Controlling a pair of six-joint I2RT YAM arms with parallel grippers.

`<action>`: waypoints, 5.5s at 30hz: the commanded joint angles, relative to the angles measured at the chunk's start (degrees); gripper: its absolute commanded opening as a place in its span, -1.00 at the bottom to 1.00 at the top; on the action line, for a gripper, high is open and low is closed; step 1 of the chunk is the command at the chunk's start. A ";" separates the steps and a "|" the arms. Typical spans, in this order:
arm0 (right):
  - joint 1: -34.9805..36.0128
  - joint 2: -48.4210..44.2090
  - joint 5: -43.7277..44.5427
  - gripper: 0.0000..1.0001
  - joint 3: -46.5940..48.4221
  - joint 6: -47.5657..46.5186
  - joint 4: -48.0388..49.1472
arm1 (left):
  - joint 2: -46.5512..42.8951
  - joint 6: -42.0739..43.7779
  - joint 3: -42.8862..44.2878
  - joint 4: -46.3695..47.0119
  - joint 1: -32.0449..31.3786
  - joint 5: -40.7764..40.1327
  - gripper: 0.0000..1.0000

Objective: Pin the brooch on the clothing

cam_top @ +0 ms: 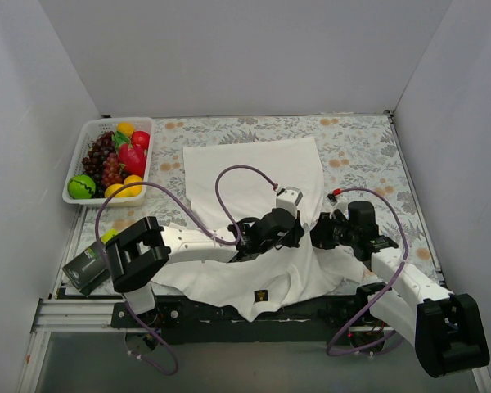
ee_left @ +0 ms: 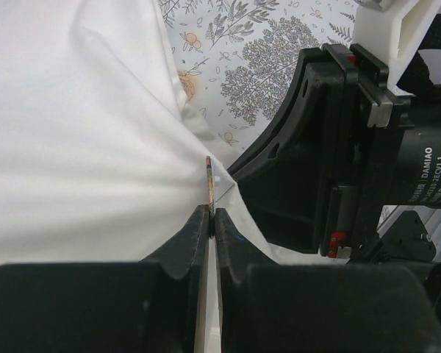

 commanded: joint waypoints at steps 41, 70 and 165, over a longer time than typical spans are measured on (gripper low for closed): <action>2.66 -17.76 -6.23 0.75 9.01 -9.02 3.03 | -13.49 0.48 -16.37 24.49 8.85 29.18 -1.00; 2.39 -13.72 -25.75 0.70 2.94 -2.34 24.57 | -21.05 3.03 -25.69 33.89 19.75 47.73 -1.00; 3.01 -10.47 -32.43 -0.50 6.28 -5.50 22.90 | -17.62 4.08 -15.15 28.54 20.37 64.79 -1.00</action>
